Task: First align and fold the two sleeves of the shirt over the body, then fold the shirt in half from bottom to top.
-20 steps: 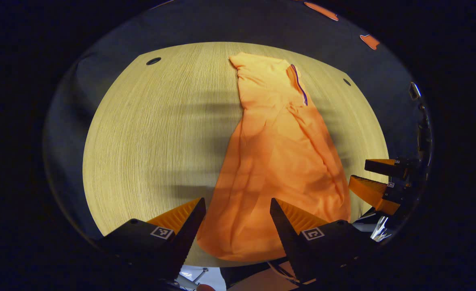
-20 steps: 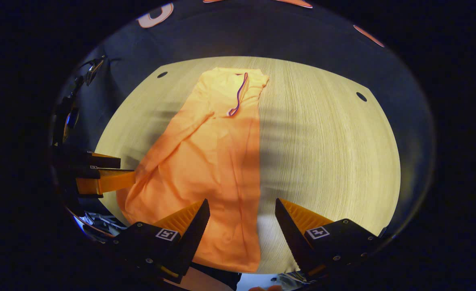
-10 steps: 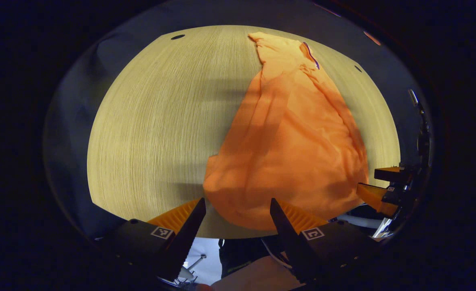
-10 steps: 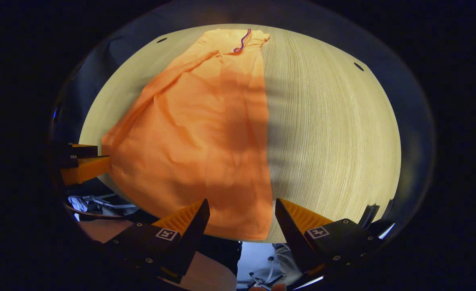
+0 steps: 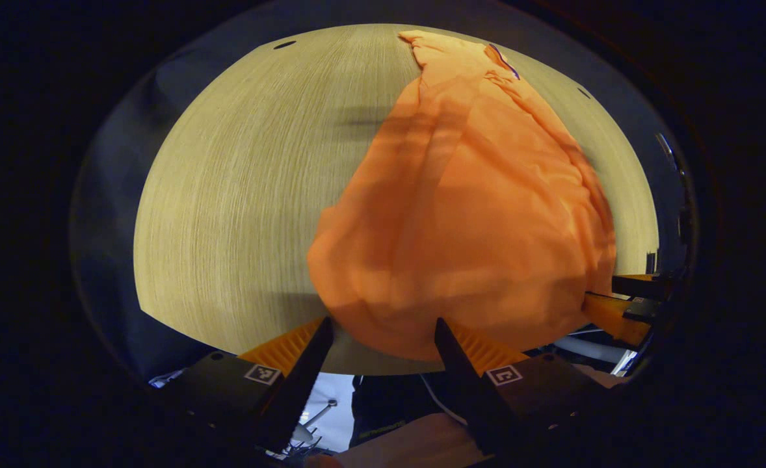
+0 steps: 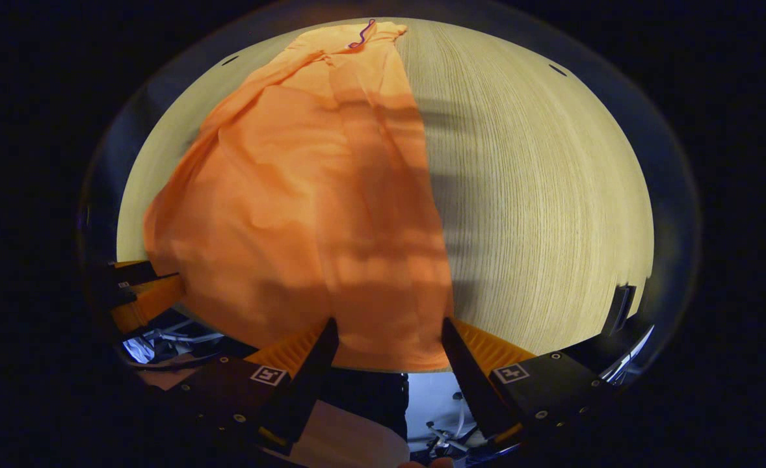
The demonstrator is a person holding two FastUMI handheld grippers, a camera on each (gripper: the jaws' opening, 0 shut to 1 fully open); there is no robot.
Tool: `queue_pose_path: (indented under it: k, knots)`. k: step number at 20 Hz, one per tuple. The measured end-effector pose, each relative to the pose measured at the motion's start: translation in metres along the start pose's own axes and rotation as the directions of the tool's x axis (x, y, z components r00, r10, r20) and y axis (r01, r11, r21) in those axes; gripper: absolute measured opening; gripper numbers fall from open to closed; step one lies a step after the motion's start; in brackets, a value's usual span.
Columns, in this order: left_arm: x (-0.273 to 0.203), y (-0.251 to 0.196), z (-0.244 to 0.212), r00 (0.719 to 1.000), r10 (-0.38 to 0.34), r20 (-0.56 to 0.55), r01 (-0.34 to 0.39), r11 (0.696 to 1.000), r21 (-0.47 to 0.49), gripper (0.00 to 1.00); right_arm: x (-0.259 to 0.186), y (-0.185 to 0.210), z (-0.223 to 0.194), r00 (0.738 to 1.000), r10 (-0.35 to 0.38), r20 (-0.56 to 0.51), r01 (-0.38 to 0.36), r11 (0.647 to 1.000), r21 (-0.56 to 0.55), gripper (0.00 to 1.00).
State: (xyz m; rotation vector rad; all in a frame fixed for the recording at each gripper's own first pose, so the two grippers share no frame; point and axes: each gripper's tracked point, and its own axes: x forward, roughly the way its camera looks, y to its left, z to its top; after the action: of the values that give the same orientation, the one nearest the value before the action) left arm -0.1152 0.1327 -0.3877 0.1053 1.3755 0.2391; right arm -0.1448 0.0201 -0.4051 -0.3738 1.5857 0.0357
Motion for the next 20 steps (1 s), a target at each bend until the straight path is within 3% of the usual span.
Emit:
queue_pose_path:
  k: [6,7,8,9,10,11,12,13,14,15,20]
  knots:
    - [0.002,-0.003,0.001,1.0,0.003,-0.027,-0.004,1.0,-0.021,0.97,0.0,0.0,0.0,1.0,0.002,-0.001,-0.002,1.0,0.006,0.99]
    - [0.004,-0.004,0.0,1.0,0.004,-0.023,-0.005,0.999,-0.036,0.96,-0.001,0.001,0.001,1.0,0.003,0.004,-0.004,1.0,0.013,0.83]
    - [0.003,-0.007,0.0,1.0,0.003,-0.013,-0.003,0.999,-0.043,0.88,0.0,0.002,0.001,1.0,0.006,0.008,-0.007,1.0,0.014,0.77]
    - [0.003,-0.009,0.002,1.0,0.002,-0.003,-0.002,0.999,-0.037,0.83,-0.001,0.005,0.001,1.0,0.017,0.012,-0.017,1.0,0.013,0.53]
    - [0.004,-0.012,0.004,1.0,-0.002,0.006,0.002,1.0,-0.02,0.68,-0.001,0.007,0.002,0.999,0.032,0.018,-0.033,0.999,0.013,0.37]
    - [0.005,-0.013,0.008,1.0,-0.011,0.021,0.011,1.0,-0.008,0.64,-0.001,0.011,0.002,0.998,0.052,0.023,-0.053,0.998,0.022,0.21]
    - [0.004,-0.018,0.016,0.998,-0.039,0.05,0.039,0.999,-0.005,0.41,-0.001,0.015,0.003,0.997,0.074,0.024,-0.075,0.997,0.015,0.09]
    - [0.006,-0.021,0.021,0.995,-0.057,0.079,0.058,0.998,-0.014,0.28,-0.003,0.016,0.004,0.995,0.091,0.033,-0.091,0.996,0.007,0.09]
    - [0.007,-0.024,0.021,0.991,-0.078,0.106,0.079,0.997,-0.008,0.01,0.003,0.017,0.007,0.994,0.093,0.062,-0.095,0.995,0.028,0.09]
    - [0.008,-0.024,0.022,0.989,-0.087,0.117,0.087,0.996,0.005,0.01,-0.001,0.018,0.007,0.994,0.099,0.046,-0.1,0.995,0.014,0.0]
    - [-0.002,-0.02,0.029,0.986,-0.074,0.146,0.068,0.997,0.048,0.01,-0.009,0.017,0.014,0.991,0.116,0.064,-0.117,0.993,0.012,0.0]
